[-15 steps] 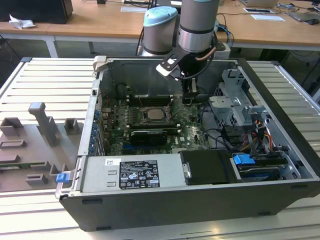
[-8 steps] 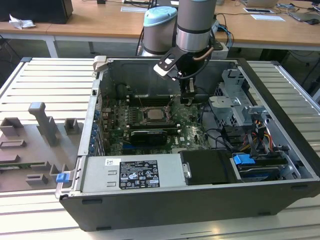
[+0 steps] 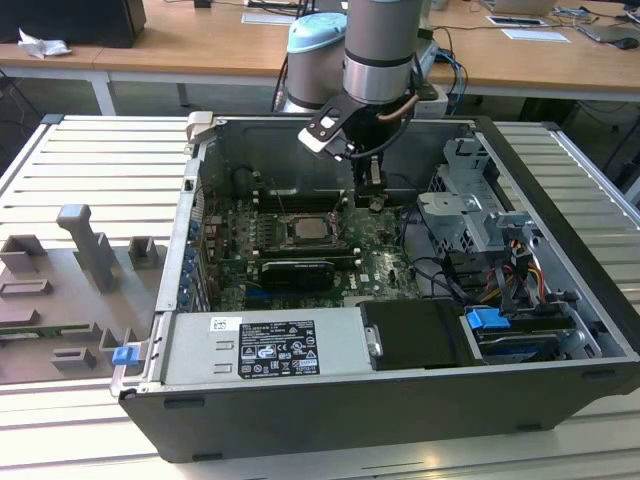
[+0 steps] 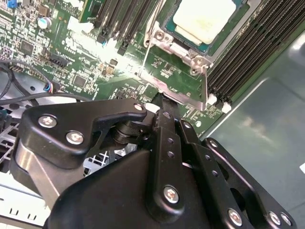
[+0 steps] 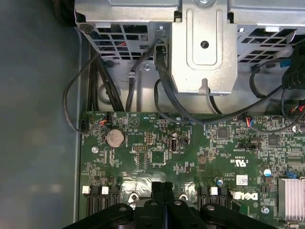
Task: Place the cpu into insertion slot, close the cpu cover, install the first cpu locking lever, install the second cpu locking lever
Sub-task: 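Close the cpu cover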
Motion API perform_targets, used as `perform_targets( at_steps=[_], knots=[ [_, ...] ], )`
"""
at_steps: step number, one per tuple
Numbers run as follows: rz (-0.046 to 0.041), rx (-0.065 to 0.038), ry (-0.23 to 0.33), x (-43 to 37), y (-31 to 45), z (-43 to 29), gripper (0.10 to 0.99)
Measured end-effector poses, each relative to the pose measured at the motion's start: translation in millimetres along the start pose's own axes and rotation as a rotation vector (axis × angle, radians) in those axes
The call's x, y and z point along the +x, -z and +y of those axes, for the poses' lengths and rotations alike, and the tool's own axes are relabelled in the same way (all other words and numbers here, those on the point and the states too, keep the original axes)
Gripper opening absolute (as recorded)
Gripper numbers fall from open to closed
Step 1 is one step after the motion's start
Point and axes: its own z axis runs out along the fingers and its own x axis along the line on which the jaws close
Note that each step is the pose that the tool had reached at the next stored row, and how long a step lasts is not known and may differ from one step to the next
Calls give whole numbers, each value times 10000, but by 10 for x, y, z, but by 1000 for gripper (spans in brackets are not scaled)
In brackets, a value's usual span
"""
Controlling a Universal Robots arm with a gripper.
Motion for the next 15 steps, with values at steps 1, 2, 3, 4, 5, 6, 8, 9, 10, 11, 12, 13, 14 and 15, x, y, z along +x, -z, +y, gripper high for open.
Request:
perform_targets(
  at_steps=[1, 2, 3, 4, 5, 6, 8, 9, 10, 11, 12, 13, 14, 15],
  knots=[
    [0, 0, 0, 0, 1, -22, 106],
    [0, 0, -2, 1, 4, -69, 106],
    [0, 0, -1, 1, 5, -85, 106],
    [0, 0, 0, 1, 6, -97, 106],
    [0, 0, -1, 2, 7, -117, 106],
    [0, 0, -1, 2, 8, -131, 106],
    [0, 0, -2, 2, 10, -166, 106],
    [0, 0, -1, 3, 11, -181, 106],
    [1, 0, 0, 3, 12, -197, 106],
    [1, 0, 0, 3, 12, -211, 106],
    [1, 0, -1, 3, 14, -229, 106],
    [0, 0, -1, 4, 16, -253, 106],
    [0, 0, 0, 4, 17, -279, 106],
    [-1, 1, 0, 4, 19, -310, 106]
  ],
)
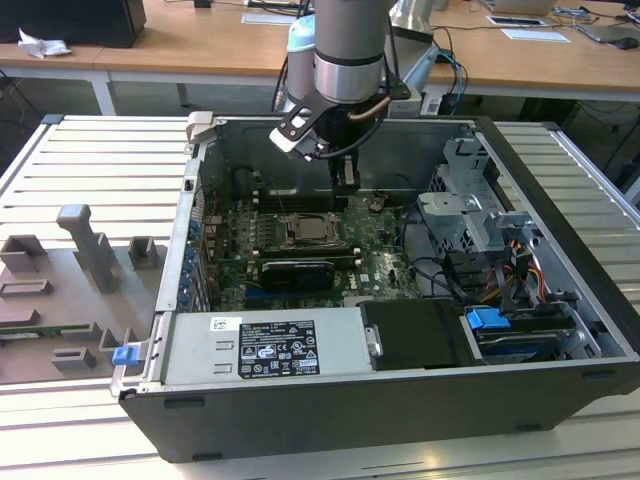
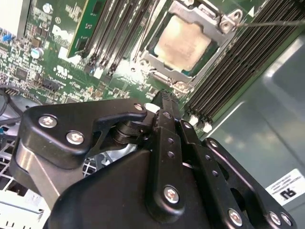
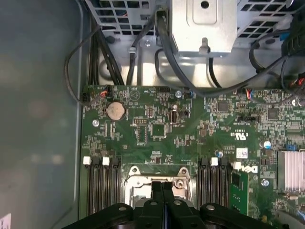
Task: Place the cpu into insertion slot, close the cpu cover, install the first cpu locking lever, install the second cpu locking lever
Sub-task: 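Close the cpu cover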
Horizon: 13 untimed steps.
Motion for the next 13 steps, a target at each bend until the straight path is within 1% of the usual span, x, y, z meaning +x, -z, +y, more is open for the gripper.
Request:
perform_targets(
  at_steps=[1, 2, 4, 5, 6, 8, 10, 11, 12, 13],
  knots=[
    [2, -1, -1, 0, 0, -26, 106],
    [1, -1, -2, 1, -19, -62, 106],
    [1, -1, 3, 0, -61, -85, 106],
    [1, -1, 19, 0, -90, -114, 106],
    [4, 0, 48, 1, -122, -163, 106],
    [8, -1, 84, 1, -152, -220, 106],
    [12, 0, 145, 2, -195, -349, 106],
    [15, 5, 169, 3, -230, -398, 106],
    [15, 51, 173, 2, -269, -402, 106],
    [16, 62, 178, 2, -289, -413, 106]
  ],
)
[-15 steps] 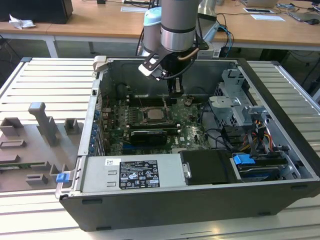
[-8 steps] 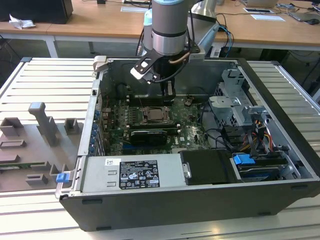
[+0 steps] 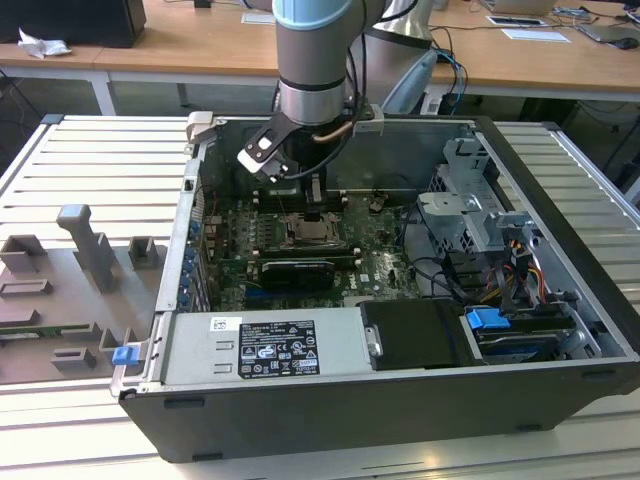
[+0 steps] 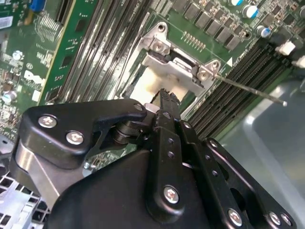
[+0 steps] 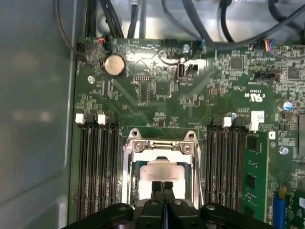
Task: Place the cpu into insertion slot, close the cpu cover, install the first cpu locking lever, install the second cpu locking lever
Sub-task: 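Close the cpu cover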
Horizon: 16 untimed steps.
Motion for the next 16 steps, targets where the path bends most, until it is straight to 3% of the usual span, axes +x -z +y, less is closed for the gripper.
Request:
perform_targets(
  at_steps=[4, 7, 16],
  knots=[
    [1, 23, 31, 3, -41, -104, 106],
    [3, 26, 41, 3, -77, -132, 106],
    [7, 28, 43, 3, -146, -134, 106]
  ],
)
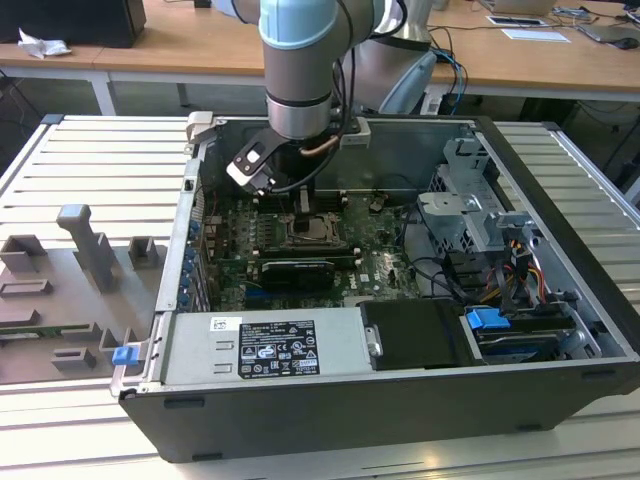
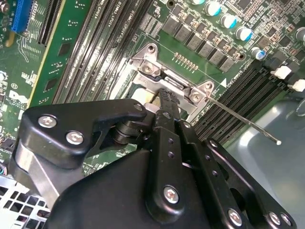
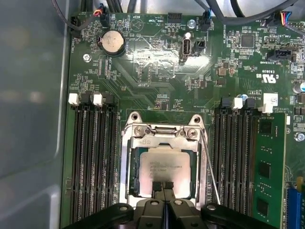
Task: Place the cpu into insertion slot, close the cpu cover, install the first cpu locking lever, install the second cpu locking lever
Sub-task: 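Close the cpu cover, then install the first cpu locking lever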
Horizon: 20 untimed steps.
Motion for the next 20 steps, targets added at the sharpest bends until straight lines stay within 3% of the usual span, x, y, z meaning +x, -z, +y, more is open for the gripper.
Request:
perform_targets(
  at_steps=[4, 7, 15, 20],
  knots=[
    [-2, 0, -1, 0, 10, 12, 106],
    [-1, 0, 0, 1, 85, 17, 106],
    [0, 1, 0, -4, 79, 151, 106],
    [0, 0, -2, -4, 78, 159, 106]
  ],
)
